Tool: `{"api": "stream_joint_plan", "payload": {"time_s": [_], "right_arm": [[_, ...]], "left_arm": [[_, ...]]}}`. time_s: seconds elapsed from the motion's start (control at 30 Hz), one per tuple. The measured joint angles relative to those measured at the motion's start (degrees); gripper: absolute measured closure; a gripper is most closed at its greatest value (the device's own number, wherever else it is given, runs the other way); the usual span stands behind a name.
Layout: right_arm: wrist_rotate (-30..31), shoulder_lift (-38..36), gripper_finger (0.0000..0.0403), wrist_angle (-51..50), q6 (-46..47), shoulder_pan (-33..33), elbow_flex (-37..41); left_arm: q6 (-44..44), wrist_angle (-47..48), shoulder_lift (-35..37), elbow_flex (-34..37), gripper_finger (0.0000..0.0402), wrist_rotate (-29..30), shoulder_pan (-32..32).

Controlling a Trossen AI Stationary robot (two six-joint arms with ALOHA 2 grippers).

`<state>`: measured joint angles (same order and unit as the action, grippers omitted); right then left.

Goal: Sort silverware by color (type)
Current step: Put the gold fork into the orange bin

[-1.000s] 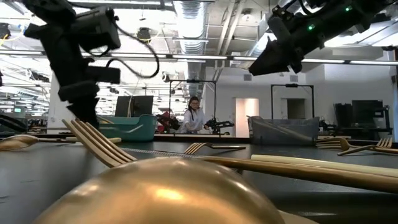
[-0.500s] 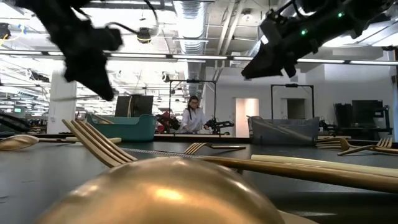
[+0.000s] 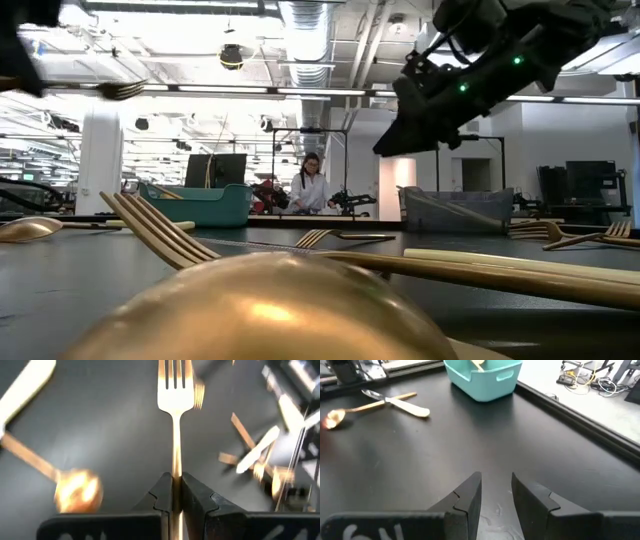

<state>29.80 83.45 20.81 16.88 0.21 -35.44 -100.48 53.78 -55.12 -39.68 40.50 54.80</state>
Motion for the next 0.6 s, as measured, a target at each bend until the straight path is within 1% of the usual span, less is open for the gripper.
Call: {"api": "stream_joint_plan", "payload": {"time_s": [0.17, 0.23, 0.33, 0.43, 0.6], "right_arm": [[0.00, -2.20, 0.0269, 1.08, -0.76, 0.20, -0.02], [-0.05, -3.07, 0.0269, 1.54, -0.83, 0.54, -0.04], [-0.17, -4.01, 0.0269, 2.14, -0.89, 1.08, -0.04], [-0.17, -4.73, 0.0269, 2.26, -0.91, 1.63, -0.04], [-0.17, -4.82, 0.0269, 2.36, -0.84, 2.12, -0.04]], "left_arm": [[-7.95, 3.26, -2.71, 0.00, 0.0392, -3.77, 10.16], [-13.67, 5.31, -4.03, 0.00, 0.0392, -3.98, 13.17], [-19.54, 6.41, -6.94, 0.00, 0.0392, -4.76, 16.91], [-20.17, 5.41, -9.71, 0.00, 0.0392, -5.27, 18.33], [-19.97, 5.29, -13.60, 0.00, 0.0392, -6.44, 18.49]]}}
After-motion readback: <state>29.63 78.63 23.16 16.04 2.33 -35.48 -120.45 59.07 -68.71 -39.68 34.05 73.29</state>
